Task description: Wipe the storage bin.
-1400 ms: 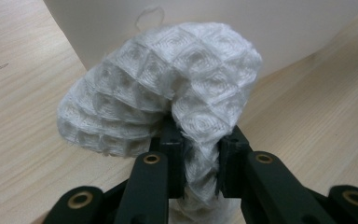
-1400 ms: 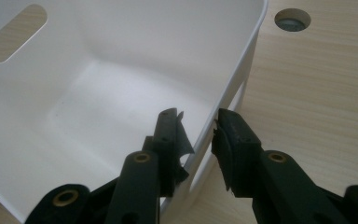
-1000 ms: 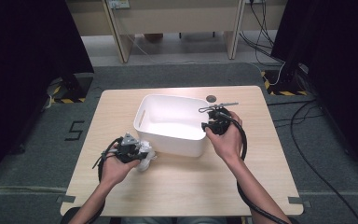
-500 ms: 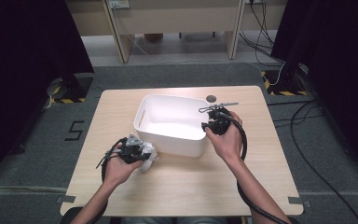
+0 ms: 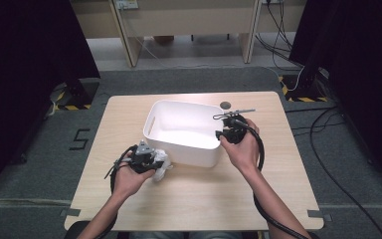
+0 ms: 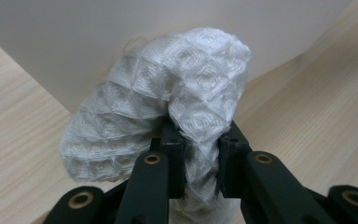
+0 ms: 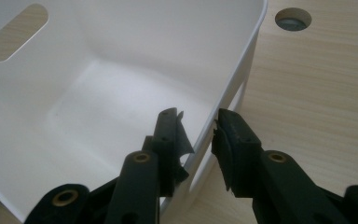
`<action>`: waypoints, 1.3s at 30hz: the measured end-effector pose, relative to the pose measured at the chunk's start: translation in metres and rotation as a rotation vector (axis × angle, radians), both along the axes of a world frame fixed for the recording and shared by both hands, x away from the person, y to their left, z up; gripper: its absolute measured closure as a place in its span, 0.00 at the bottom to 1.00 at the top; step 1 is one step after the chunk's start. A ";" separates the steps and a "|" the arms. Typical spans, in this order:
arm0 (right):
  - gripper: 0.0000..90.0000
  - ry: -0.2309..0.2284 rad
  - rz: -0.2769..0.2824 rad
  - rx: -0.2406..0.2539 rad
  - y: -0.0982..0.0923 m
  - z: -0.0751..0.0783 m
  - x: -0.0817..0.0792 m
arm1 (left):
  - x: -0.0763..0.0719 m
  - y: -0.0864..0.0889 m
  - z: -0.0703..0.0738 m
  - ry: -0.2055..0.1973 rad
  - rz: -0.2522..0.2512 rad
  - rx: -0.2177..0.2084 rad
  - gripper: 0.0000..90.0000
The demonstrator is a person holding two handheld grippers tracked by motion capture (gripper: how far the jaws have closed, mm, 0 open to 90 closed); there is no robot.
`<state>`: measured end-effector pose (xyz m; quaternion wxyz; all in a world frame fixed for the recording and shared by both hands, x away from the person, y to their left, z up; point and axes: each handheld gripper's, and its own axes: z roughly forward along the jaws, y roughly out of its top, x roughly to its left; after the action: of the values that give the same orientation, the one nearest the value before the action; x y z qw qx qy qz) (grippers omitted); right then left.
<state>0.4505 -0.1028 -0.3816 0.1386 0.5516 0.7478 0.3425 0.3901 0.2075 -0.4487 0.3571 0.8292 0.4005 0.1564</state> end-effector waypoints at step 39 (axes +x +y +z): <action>0.78 -0.011 -0.005 -0.004 0.000 -0.001 0.000 | -0.003 -0.020 0.036 -0.060 -0.050 -0.004 0.85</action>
<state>0.4502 -0.1026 -0.3824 0.1448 0.5513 0.7462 0.3438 0.3873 0.1878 -0.4126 0.3743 0.8331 0.3693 0.1715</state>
